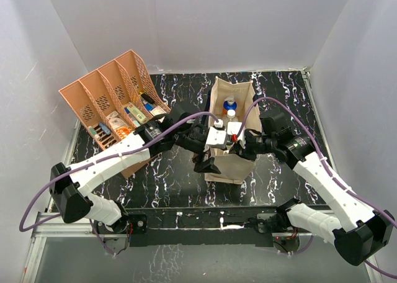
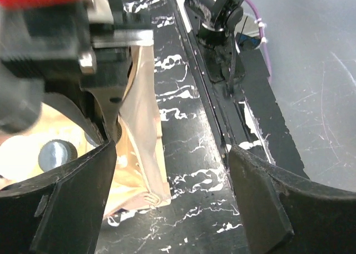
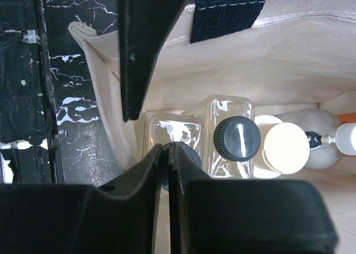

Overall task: Place the personal care products into the canvas bag
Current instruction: Adjust the care product in the canvas bag.

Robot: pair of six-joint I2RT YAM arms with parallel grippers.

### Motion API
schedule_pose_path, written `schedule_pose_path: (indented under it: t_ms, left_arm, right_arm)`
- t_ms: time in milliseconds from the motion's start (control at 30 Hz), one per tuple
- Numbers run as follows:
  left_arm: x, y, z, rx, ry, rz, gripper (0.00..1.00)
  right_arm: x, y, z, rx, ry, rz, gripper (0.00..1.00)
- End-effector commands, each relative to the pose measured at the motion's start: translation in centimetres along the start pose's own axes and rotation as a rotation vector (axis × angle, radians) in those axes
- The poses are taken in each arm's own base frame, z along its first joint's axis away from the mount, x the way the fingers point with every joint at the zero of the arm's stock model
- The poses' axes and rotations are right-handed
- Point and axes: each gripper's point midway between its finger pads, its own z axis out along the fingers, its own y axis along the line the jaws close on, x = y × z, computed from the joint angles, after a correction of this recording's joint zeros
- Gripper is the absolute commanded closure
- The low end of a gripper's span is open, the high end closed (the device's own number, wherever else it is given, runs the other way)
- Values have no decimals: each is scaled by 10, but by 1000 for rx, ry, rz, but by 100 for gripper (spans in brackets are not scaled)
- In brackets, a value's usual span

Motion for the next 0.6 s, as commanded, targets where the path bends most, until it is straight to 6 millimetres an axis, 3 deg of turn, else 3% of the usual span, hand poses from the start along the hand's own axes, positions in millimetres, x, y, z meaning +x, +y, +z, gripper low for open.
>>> schedule_pose_path:
  t_ms: [0, 400, 567]
  left_arm:
    - [6, -1, -3, -23, 14, 36, 19]
    - [49, 7, 10, -38, 157, 73, 43]
    - [58, 9, 7, -64, 188, 111, 69]
  right_arm:
    - [40, 20, -1, -48, 150, 111, 89]
    - [40, 20, -2, -44, 150, 111, 89]
    - [41, 21, -2, -46, 152, 111, 89]
